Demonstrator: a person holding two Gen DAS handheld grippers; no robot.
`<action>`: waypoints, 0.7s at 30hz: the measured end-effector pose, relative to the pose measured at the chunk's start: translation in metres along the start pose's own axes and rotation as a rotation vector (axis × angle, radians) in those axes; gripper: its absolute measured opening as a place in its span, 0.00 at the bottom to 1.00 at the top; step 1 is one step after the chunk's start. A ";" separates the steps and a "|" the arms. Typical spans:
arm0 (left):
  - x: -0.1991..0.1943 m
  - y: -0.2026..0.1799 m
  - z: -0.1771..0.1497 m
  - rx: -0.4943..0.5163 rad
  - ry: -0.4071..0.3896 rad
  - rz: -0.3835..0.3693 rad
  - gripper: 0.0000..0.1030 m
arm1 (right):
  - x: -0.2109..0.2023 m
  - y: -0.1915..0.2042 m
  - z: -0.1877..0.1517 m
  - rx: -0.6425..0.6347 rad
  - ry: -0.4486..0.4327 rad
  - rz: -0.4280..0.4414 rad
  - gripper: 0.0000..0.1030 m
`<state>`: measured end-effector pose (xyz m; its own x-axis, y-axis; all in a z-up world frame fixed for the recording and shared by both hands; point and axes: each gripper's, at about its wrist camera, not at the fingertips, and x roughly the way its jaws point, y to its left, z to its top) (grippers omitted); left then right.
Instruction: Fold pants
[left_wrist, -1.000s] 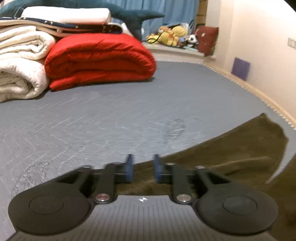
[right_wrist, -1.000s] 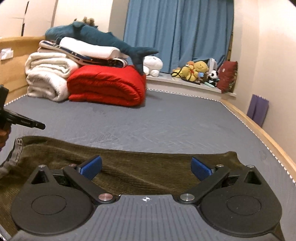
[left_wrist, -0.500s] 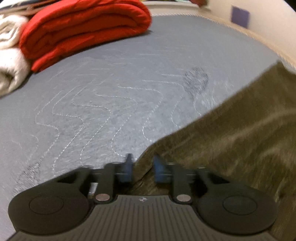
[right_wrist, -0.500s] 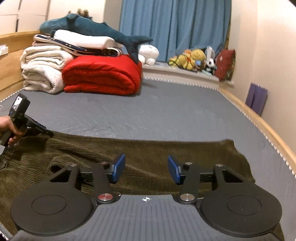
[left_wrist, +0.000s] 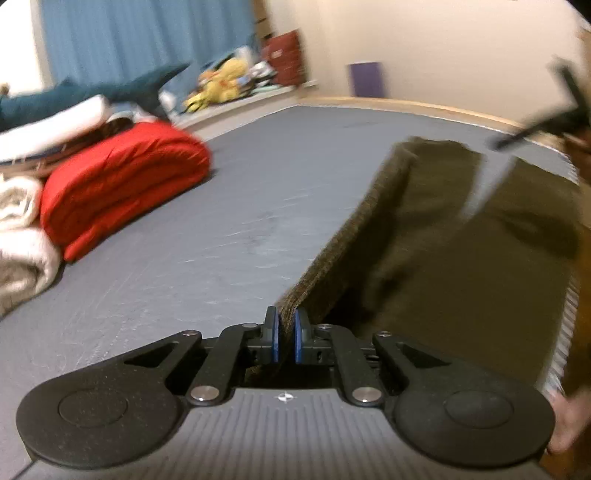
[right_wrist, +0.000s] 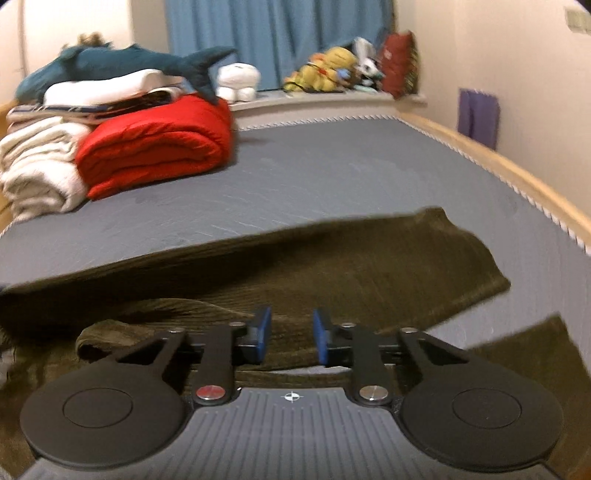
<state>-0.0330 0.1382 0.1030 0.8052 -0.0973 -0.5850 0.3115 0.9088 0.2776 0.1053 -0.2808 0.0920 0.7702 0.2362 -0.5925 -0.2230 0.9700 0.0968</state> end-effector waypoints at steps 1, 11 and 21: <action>-0.011 -0.012 -0.005 0.018 0.003 -0.014 0.08 | 0.001 -0.005 0.000 0.023 -0.002 -0.007 0.21; -0.008 -0.084 -0.065 0.238 0.194 -0.173 0.06 | 0.020 -0.077 0.000 0.272 0.011 -0.064 0.22; 0.021 -0.062 -0.021 -0.023 0.110 -0.190 0.12 | 0.068 -0.064 -0.005 0.225 0.100 0.003 0.22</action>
<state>-0.0457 0.0884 0.0577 0.6727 -0.2237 -0.7052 0.4394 0.8877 0.1376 0.1687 -0.3269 0.0415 0.7041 0.2433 -0.6671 -0.0778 0.9603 0.2680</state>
